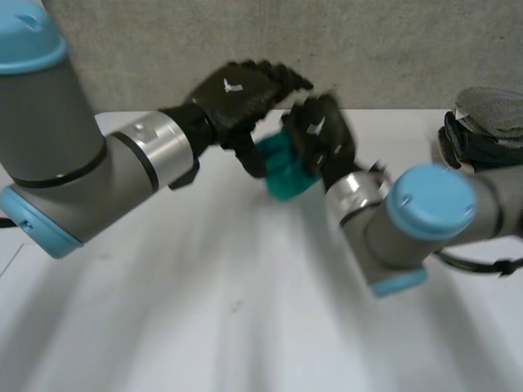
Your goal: Fold the laundry.
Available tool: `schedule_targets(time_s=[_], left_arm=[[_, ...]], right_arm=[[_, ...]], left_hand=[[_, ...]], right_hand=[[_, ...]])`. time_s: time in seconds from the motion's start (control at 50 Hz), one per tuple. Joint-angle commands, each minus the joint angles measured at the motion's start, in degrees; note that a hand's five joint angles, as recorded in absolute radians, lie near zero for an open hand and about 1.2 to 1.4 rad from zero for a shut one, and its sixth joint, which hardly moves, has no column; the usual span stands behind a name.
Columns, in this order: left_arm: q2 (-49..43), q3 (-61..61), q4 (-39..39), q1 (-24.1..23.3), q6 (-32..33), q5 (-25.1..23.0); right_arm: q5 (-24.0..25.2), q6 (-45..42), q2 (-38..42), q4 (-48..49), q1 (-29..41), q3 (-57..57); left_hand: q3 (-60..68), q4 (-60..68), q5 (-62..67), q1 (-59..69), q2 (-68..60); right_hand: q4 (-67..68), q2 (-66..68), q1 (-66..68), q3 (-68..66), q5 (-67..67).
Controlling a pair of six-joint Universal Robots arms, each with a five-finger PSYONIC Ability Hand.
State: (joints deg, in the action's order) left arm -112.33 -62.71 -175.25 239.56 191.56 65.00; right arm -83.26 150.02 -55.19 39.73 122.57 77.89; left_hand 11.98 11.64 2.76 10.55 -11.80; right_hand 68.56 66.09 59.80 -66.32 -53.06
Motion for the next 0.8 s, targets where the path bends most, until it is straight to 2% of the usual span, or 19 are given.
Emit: schedule_targets(time_s=[0.02, 0.22, 0.26, 0.32, 0.4, 0.42, 0.5, 0.54, 0.64, 0.72, 0.76, 0.78, 0.8], left_arm=[[3.17, -0.04, -4.05, 0.46, -2.15, 2.85], [3.79, -0.57, -5.63, 0.38, -4.0, 3.47], [3.79, -0.83, -5.63, 0.38, -4.0, 3.47], [3.7, -0.92, -5.63, 0.2, -4.0, 3.47], [3.44, -0.92, -5.54, -0.15, -3.91, 3.47], [3.09, -1.01, -5.63, -0.15, -3.91, 3.47], [2.82, -1.71, -5.54, -0.33, -3.92, 3.47], [2.82, -2.41, -5.63, -0.41, -3.83, 3.38], [2.56, -3.55, -5.63, -0.5, -3.65, 3.29], [1.94, -3.56, -5.63, -0.5, -3.65, 3.38], [1.94, -3.47, -5.63, -0.68, -3.65, 3.38], [1.94, -3.47, -5.63, -0.77, -3.65, 3.38], [1.94, -3.38, -5.63, -0.94, -3.65, 3.38]], right_arm=[[1.35, 3.43, -3.52, 4.22, -8.91, -7.22], [10.04, 12.49, -2.12, 5.63, -27.81, -18.2], [13.46, 15.03, 0.95, 5.8, -34.39, -20.84], [16.54, 16.79, 3.76, 5.8, -38.45, -22.42], [22.61, 19.43, 9.74, 5.8, -44.25, -23.92], [25.4, 19.61, 12.1, 5.98, -46.0, -23.92], [29.55, 18.65, 16.5, 6.33, -49.08, -22.0], [29.83, 17.95, 17.13, 6.68, -50.41, -20.42], [32.89, 14.79, 14.95, 8.08, -55.85, -12.69], [37.46, 14.51, 11.96, 8.18, -55.86, -9.08], [37.91, 14.6, 11.16, 8.09, -55.86, -8.54], [38.09, 14.51, 10.72, 7.83, -55.86, -8.37], [37.74, 14.6, 9.67, 7.39, -55.86, -8.11]], left_hand=[[-1.26, -0.92, -2.04, 0.17, 1.08], [-1.26, -0.92, -2.04, 0.17, 1.08], [-1.26, -0.92, -2.04, 0.17, 1.08], [-1.26, -0.92, -2.04, 0.17, 1.08], [-1.09, -0.75, -1.87, 0.34, 0.91], [-1.09, -0.75, -1.87, 0.34, 0.91], [-1.26, -0.92, -2.03, 0.17, 1.08], [-1.26, -0.92, -2.03, 0.17, 1.08], [-1.09, -0.75, -1.87, 0.34, 0.91], [-1.09, -0.75, -1.87, 0.34, 0.91], [-1.09, -0.75, -1.87, 0.34, 0.91], [-1.09, -0.75, -1.87, 0.34, 0.91], [-1.09, -0.75, -1.87, 0.34, 0.91]], right_hand=[[11.44, 13.91, 20.2, -13.68, -16.94], [11.44, 13.91, 20.2, -13.68, -16.94], [11.44, 13.91, 20.2, -13.68, -16.94], [11.44, 13.91, 20.2, -13.68, -16.94], [11.44, 13.91, 20.2, -13.68, -16.94], [11.44, 13.91, 20.2, -13.68, -16.94], [11.44, 13.91, 20.2, -13.68, -16.94], [11.44, 13.91, 20.2, -13.68, -16.94], [11.44, 13.91, 20.2, -13.68, -16.94], [11.44, 13.91, 20.2, -13.68, -16.94], [11.44, 13.91, 20.2, -13.68, -16.94], [9.84, 12.3, 18.59, -12.07, -15.34], [-11.0, -8.53, -2.24, 8.76, 5.49]])
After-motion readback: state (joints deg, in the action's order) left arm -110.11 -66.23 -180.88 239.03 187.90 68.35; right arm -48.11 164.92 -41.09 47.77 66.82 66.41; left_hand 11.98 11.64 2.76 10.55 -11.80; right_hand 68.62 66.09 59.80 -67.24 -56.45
